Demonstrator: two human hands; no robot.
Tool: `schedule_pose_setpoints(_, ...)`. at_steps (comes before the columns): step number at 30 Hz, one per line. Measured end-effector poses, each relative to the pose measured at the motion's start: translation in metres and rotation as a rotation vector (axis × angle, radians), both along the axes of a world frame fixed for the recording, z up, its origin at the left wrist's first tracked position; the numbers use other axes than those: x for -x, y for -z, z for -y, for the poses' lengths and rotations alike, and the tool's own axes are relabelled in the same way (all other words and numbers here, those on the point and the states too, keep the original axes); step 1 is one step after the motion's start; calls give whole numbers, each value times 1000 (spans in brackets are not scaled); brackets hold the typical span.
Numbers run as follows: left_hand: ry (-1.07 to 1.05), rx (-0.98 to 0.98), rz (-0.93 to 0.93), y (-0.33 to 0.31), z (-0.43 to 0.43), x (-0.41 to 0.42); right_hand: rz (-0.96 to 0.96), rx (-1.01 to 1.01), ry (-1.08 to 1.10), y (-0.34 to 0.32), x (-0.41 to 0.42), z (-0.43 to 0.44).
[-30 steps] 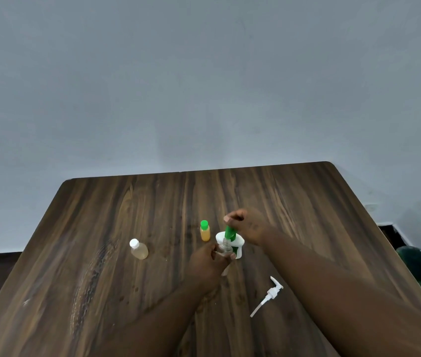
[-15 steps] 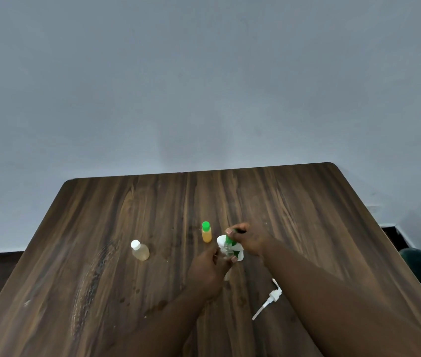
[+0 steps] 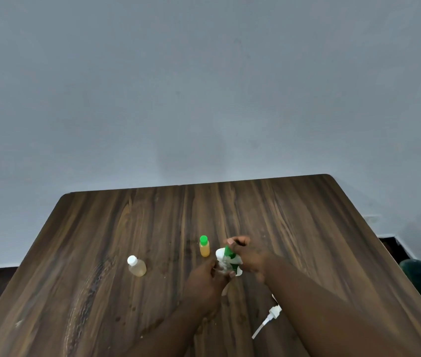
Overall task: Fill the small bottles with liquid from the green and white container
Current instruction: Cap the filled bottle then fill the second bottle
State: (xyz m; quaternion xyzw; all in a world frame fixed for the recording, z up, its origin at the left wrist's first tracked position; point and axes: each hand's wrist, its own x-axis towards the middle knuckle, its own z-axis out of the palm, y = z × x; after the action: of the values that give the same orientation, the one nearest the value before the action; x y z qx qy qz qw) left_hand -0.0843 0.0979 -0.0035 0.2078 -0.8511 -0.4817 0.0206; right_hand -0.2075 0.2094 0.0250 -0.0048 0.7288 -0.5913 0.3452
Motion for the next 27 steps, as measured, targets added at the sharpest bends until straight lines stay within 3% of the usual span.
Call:
schedule_pose_setpoints(4, -8, -15, 6, 0, 1, 0, -64, -48, 10, 2, 0, 3)
schedule_pose_setpoints(27, 21, -14, -15, -7, 3, 3, 35, -65, 103, 5, 2, 2)
